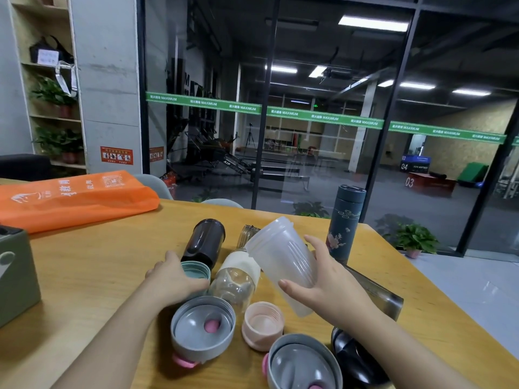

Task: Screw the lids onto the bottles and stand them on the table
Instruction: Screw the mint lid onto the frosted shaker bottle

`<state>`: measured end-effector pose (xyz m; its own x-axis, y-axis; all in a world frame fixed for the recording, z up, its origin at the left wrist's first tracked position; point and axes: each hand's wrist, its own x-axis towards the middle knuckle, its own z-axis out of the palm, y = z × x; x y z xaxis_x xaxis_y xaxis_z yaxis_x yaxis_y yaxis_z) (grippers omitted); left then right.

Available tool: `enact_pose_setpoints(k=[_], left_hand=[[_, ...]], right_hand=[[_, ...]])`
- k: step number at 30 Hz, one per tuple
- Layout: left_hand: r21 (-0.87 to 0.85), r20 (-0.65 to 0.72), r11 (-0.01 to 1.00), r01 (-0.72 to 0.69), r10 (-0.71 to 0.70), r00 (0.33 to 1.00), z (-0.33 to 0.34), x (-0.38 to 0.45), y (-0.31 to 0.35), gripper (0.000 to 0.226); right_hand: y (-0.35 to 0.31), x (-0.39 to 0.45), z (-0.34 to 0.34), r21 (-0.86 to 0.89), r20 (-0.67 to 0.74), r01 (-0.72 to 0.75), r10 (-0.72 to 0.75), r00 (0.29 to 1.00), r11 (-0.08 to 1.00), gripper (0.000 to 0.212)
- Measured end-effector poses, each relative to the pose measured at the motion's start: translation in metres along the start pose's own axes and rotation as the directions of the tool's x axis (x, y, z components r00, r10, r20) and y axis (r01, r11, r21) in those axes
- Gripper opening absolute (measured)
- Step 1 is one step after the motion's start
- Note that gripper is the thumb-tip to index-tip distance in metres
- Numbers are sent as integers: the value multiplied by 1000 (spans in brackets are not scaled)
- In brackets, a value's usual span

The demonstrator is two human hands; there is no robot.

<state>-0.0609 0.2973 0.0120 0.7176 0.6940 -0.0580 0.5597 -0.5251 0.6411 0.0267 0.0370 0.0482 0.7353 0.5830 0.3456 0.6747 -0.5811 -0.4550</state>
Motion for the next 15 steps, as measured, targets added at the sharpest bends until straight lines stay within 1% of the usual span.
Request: enact_pose_setpoints(k=[4,8,15], left_hand=[[-24,-20,1000,-10,9,1000,-7,-2,7,102],[-53,-40,998,-27,25,999,-13,-5,15,88],[-83,-87,995,-59,51,995,-21,-12,24,93]], right_hand=[[3,0,-2,10,-9,-12,12,1000,1000,95],[6,1,-4,14,-12,-19,19,1000,1000,96],[14,5,-4,57,-29,-27,28,999,998,95]])
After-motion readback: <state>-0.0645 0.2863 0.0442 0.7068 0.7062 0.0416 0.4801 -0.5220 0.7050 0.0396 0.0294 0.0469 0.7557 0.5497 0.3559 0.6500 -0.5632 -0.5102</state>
